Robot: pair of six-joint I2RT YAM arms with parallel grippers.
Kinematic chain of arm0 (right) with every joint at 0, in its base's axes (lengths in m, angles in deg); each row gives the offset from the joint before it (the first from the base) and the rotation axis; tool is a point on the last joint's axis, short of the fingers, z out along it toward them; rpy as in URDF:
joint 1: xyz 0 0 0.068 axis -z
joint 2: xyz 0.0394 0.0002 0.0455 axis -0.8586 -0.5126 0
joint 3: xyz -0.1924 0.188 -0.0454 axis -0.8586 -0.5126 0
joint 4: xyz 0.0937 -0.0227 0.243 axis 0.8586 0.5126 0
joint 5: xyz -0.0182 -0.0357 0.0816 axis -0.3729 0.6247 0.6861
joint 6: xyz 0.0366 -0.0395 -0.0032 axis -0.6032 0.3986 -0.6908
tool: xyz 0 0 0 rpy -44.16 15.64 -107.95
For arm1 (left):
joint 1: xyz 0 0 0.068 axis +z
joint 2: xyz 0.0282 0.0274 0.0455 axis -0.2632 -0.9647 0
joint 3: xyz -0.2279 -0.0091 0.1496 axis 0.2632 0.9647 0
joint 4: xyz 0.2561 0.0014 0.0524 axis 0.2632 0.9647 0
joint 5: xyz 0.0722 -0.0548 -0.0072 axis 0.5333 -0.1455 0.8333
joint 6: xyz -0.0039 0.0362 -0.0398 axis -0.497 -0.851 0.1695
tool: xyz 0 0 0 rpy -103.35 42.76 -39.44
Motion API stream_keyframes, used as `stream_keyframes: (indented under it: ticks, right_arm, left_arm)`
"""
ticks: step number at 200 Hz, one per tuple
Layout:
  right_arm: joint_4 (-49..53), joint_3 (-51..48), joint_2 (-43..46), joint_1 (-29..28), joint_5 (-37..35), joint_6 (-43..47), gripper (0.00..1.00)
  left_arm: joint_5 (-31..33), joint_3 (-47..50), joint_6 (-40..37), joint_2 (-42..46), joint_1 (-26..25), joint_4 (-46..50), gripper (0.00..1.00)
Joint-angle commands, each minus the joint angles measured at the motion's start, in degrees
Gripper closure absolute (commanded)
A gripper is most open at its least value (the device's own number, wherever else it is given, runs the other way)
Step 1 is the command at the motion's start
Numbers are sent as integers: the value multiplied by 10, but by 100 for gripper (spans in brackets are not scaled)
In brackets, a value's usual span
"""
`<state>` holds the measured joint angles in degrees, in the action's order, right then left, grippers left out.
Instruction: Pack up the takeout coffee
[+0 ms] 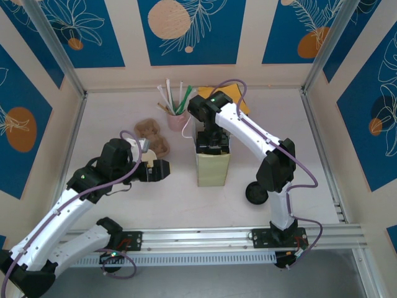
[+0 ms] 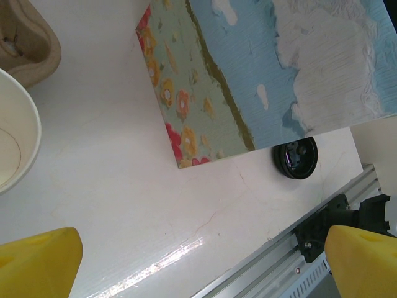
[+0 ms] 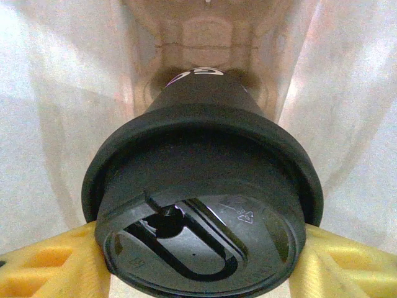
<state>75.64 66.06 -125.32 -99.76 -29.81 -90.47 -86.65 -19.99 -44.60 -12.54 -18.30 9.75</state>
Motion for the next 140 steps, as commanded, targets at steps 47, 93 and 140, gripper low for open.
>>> stream_keyframes:
  ticks: [47,93,140]
  right_arm:
    - [0,-14,-4,-1,12,-1,36]
    - [-2,-17,-3,-1,13,-3,36]
    - [-3,-17,-3,0,13,-2,36]
  left_arm:
    - [-5,-4,-6,-3,-5,4,0]
    - [-7,-5,-6,-3,-5,5,0]
    - [-6,-6,-6,-6,-5,5,0]
